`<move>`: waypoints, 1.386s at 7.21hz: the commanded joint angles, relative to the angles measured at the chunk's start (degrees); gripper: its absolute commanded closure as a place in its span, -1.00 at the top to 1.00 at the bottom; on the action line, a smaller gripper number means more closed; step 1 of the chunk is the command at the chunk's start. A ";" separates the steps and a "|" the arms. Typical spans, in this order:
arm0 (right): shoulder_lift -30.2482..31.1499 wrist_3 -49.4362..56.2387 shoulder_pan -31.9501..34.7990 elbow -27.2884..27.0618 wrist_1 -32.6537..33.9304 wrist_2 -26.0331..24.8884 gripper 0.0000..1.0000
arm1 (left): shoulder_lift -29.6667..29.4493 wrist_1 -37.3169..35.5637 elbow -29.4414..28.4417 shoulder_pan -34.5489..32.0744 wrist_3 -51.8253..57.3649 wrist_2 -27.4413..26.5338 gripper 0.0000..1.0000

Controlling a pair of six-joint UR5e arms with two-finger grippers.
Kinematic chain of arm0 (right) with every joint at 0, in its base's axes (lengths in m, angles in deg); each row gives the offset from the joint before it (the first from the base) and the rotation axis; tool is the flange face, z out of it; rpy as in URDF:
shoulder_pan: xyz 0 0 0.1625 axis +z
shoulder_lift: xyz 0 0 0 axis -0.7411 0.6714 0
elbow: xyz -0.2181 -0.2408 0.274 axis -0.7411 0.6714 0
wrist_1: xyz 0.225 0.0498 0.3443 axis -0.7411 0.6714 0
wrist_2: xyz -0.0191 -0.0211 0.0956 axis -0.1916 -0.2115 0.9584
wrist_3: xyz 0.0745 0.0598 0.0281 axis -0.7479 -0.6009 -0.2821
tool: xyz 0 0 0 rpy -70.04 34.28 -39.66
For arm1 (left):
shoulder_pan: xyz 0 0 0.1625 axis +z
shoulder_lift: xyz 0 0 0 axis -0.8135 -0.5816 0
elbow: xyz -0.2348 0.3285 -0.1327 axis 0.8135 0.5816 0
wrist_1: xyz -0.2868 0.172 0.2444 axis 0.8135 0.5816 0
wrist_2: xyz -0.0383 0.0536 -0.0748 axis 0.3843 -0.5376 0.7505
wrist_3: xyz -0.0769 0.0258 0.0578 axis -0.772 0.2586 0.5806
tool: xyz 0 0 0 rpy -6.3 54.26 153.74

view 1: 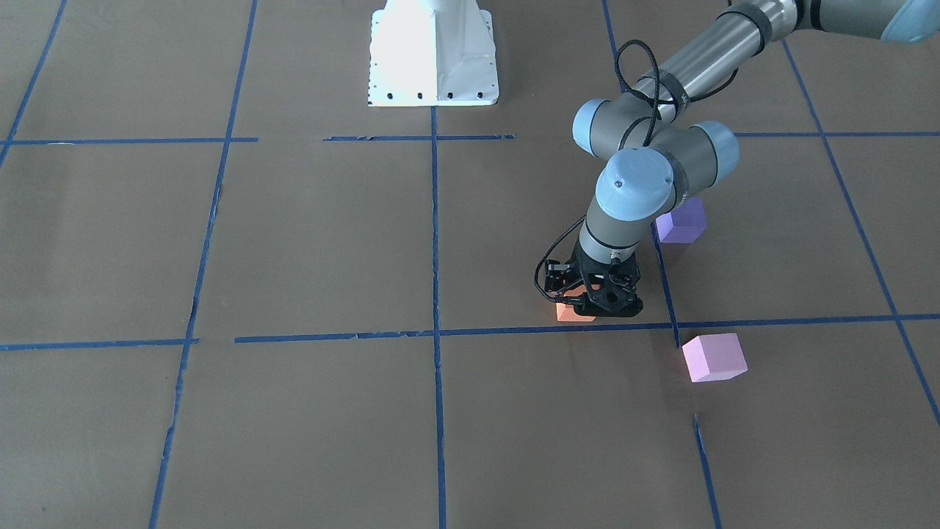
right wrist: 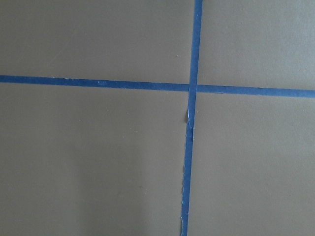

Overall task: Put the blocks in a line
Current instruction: 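Lift the orange cube with the left gripper and carry it away from the others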

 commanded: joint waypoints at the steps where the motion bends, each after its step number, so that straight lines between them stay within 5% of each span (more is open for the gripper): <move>1: 0.00 0.00 0.00 0.00 0.00 0.00 1.00 | -0.09 0.08 1.04 -0.03 -0.09 0.11 -0.62; 2: 0.00 0.00 0.00 0.00 0.00 0.00 1.00 | 0.17 -0.44 4.27 -1.60 0.00 0.54 -0.73; 6: 0.00 0.00 0.00 0.00 0.00 0.00 1.00 | 6.56 -10.38 17.98 -9.78 1.31 6.52 -0.66; 10: 0.00 0.00 0.00 0.00 0.00 0.00 1.00 | 18.95 -10.47 22.05 -21.11 18.17 8.37 -0.61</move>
